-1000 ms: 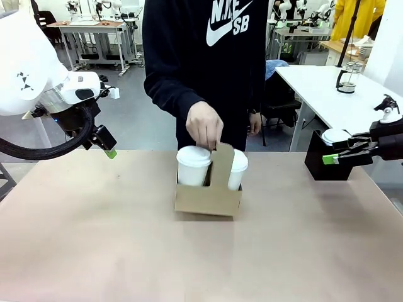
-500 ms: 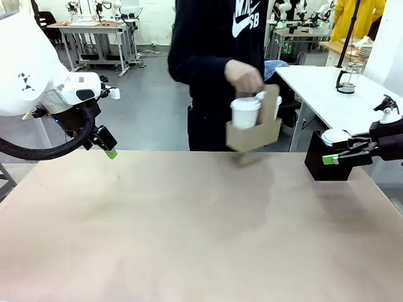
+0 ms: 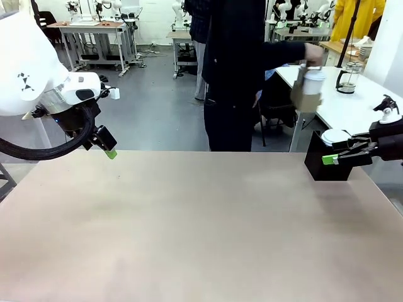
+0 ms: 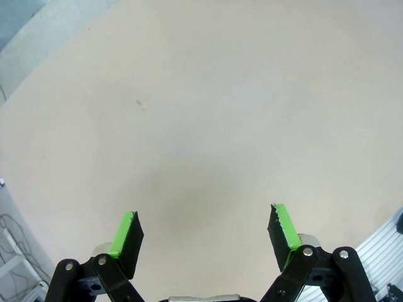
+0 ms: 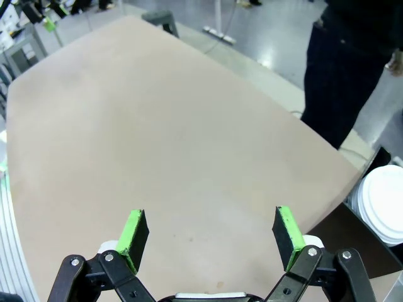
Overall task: Pour a drink into a cup and package it in a carrier.
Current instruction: Insert the held 600 ml Paper Cup into the Cup Carrier.
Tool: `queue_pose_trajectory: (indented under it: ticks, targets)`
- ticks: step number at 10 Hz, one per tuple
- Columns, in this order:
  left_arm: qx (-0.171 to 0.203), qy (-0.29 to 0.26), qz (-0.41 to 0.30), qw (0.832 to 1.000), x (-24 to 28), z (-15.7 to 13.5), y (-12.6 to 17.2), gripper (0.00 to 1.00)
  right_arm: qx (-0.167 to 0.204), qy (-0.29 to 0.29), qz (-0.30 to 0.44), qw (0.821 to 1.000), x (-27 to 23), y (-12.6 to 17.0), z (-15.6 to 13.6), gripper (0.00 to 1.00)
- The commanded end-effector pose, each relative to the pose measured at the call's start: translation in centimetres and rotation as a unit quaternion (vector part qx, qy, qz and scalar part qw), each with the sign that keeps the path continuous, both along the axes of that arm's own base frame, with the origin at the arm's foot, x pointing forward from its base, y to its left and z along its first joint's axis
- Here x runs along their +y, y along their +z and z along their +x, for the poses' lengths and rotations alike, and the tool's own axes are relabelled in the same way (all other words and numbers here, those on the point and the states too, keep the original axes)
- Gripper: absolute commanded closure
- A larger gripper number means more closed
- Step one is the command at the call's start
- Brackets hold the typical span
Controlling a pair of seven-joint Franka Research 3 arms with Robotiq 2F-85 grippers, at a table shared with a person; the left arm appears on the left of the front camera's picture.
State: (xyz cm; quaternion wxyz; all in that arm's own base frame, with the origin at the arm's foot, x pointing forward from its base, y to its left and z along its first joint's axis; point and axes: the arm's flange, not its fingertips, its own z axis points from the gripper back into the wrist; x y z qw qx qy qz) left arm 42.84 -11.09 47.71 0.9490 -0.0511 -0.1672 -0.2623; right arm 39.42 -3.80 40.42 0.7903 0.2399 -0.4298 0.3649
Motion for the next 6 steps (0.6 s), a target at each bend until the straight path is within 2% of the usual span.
queue_pose_trajectory:
  ticks: [1, 6]
  targets:
    - [-0.001, -0.001, 0.003, 1.000, 0.18, -0.09, -0.04, 0.00, -0.006, 0.002, -0.006, 1.000, -0.10, 0.04, 0.02, 0.00]
    - [-0.001, -0.001, 0.003, 1.000, 0.18, -0.09, -0.04, 0.00, -0.006, 0.002, -0.006, 1.000, -0.10, 0.04, 0.02, 0.00]
